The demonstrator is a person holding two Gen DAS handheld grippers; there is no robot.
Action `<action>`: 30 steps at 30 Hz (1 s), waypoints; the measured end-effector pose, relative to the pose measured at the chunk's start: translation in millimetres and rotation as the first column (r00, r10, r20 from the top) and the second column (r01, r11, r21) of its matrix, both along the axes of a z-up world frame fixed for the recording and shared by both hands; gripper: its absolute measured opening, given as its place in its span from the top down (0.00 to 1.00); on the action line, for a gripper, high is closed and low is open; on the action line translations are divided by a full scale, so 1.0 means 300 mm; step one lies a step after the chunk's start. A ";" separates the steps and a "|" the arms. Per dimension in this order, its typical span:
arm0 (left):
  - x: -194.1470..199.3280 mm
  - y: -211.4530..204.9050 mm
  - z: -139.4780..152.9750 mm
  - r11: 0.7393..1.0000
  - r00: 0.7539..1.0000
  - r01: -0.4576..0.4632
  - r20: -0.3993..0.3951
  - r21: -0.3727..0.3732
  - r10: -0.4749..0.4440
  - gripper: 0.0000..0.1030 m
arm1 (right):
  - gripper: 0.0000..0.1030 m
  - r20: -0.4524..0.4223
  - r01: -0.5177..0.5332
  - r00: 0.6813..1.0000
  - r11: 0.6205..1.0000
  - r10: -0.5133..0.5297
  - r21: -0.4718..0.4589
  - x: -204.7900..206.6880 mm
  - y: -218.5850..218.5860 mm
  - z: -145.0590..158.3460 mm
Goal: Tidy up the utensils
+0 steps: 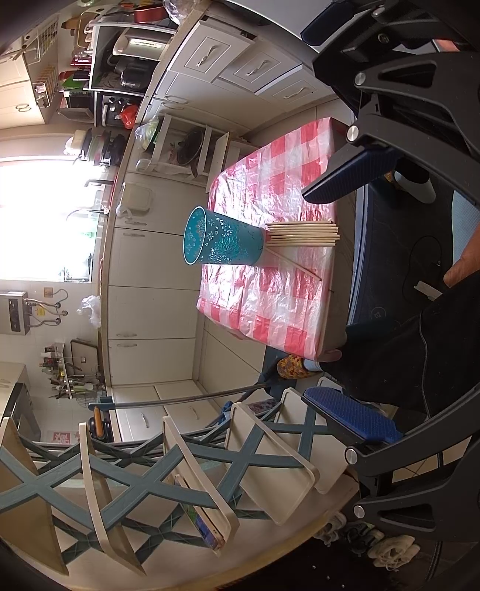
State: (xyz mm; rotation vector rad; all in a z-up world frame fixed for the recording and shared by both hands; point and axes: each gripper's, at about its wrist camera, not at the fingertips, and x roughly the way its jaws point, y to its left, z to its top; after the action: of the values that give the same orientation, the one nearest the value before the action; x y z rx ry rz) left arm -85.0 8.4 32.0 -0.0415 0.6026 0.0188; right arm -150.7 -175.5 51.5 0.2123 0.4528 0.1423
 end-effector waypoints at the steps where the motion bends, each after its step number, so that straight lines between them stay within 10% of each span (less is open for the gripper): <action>1: 0.001 0.001 -0.002 1.000 1.000 0.000 0.000 0.000 0.000 0.08 | 0.06 0.000 0.000 1.000 1.000 0.000 0.001 0.000 0.001 -0.001; 30: 0.179 0.020 -0.149 1.000 0.989 0.027 -0.145 0.001 -0.027 0.08 | 0.06 -0.113 -0.001 0.994 0.997 -0.007 -0.072 0.169 -0.010 -0.105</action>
State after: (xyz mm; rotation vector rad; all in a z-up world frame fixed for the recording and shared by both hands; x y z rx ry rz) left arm -31.2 14.4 -12.8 -0.0292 0.7488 -0.0039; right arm -100.0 -178.4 20.2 0.1508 0.5700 0.1113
